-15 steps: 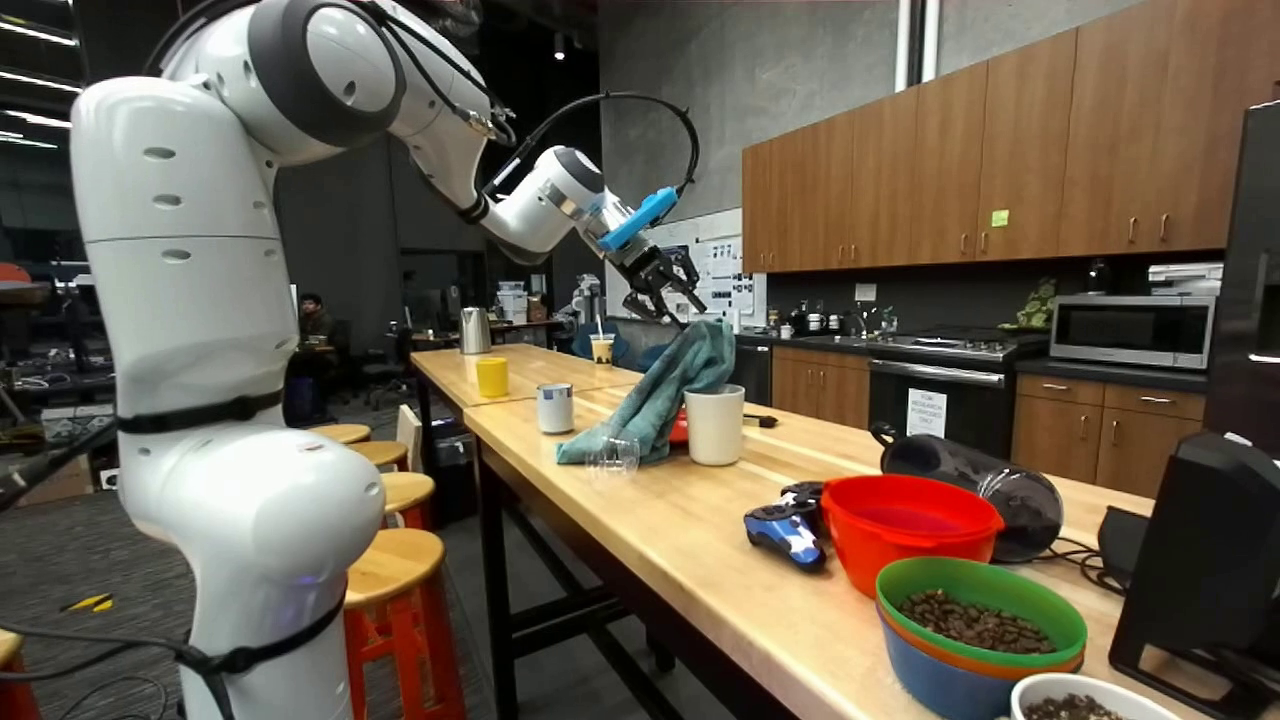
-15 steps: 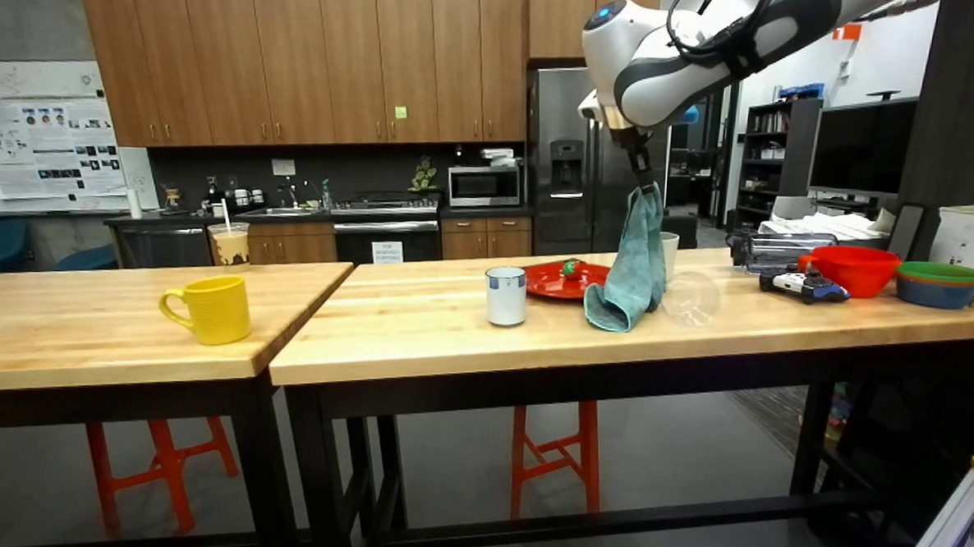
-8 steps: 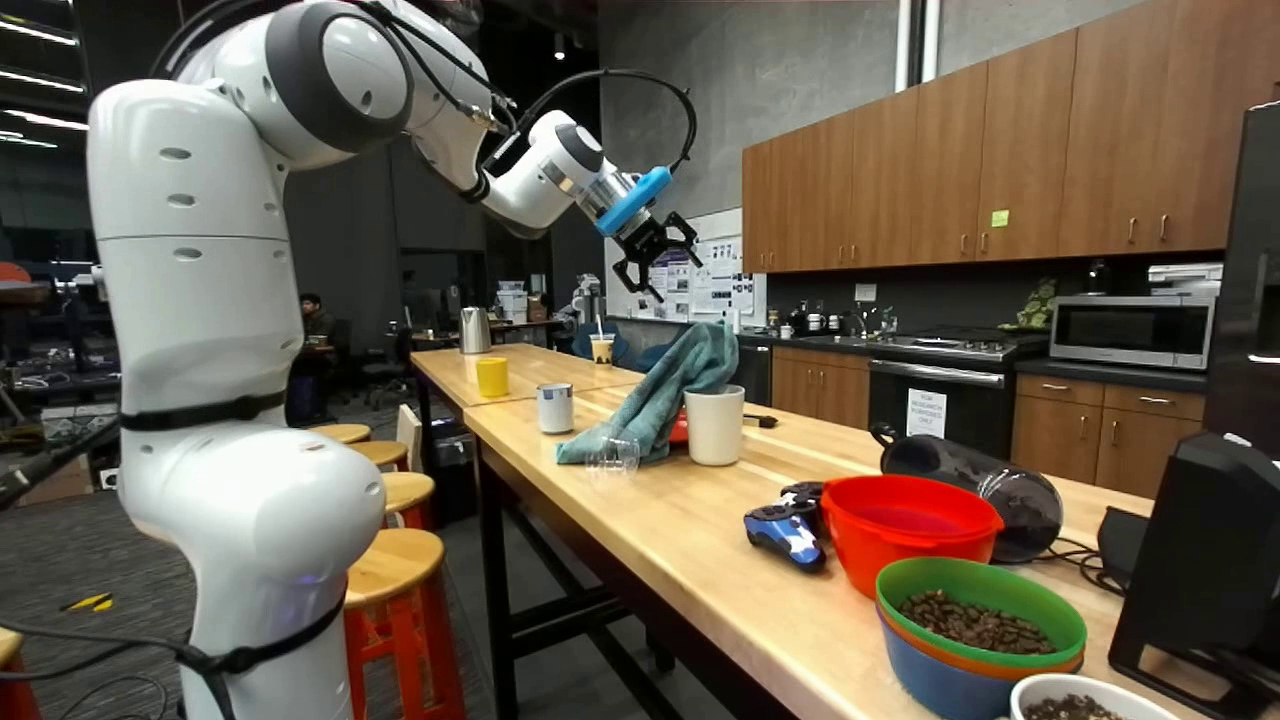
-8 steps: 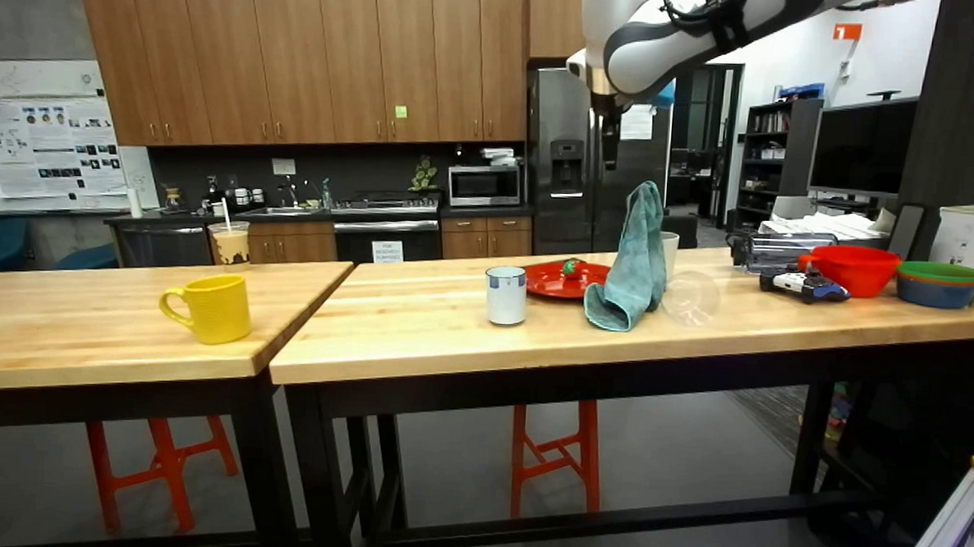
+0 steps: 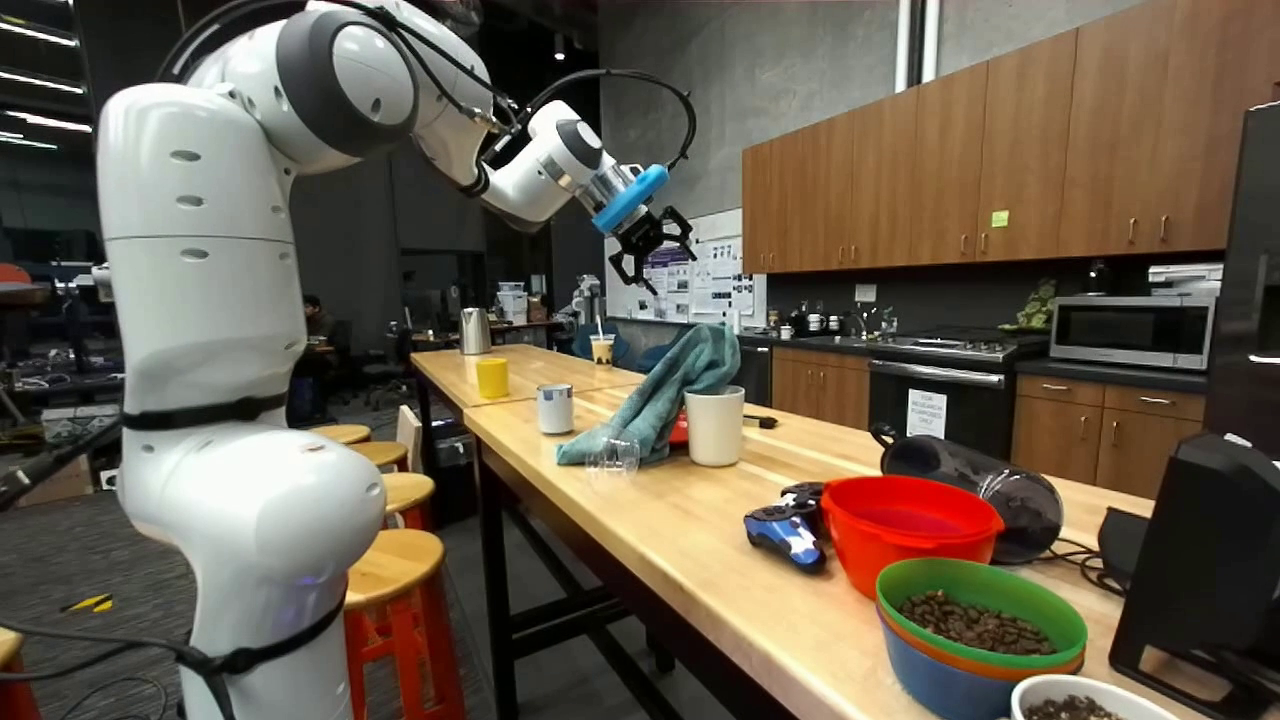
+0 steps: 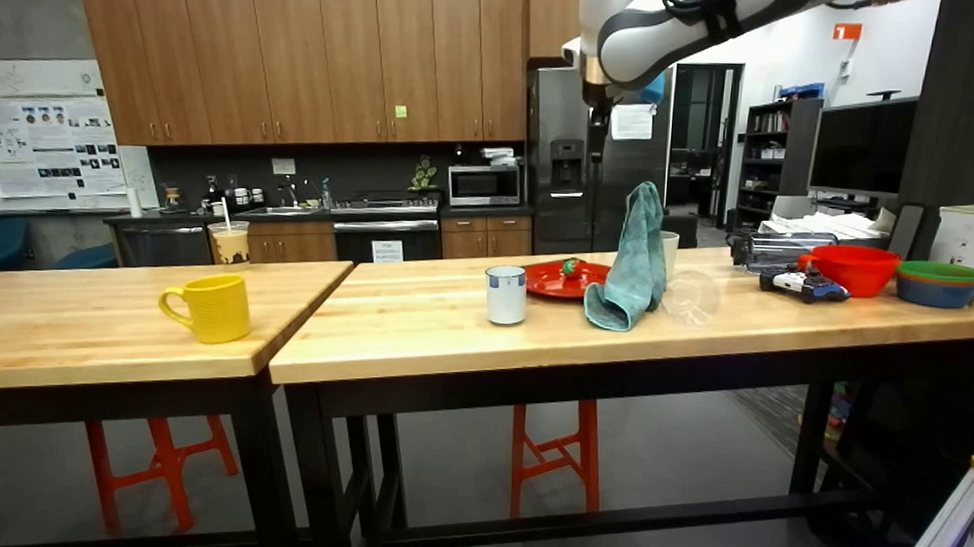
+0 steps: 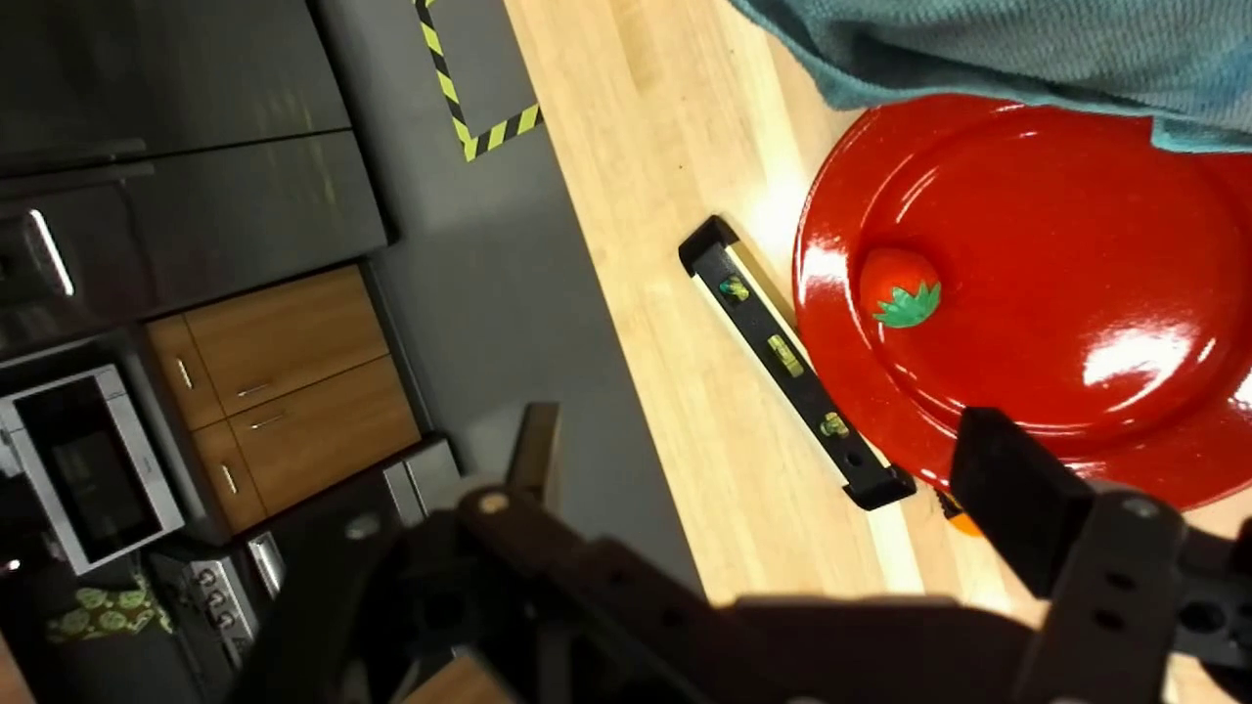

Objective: Move the green towel forward

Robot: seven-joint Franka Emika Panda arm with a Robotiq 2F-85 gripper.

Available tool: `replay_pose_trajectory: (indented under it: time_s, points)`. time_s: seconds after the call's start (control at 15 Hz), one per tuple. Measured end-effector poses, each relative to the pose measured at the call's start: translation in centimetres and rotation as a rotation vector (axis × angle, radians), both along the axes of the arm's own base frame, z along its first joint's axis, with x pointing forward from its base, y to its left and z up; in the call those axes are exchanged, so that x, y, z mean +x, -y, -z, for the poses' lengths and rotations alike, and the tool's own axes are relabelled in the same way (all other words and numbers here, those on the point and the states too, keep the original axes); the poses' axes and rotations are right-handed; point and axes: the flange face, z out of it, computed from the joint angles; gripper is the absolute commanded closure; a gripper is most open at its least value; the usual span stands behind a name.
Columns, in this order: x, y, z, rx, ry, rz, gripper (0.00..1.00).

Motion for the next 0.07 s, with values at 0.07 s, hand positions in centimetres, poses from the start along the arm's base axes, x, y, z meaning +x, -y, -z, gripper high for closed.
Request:
replay_pose_trajectory:
  time_s: [0.07]
  points:
    - [0.01,-0.01,-0.01,0.0,0.001,0.0,0.0]
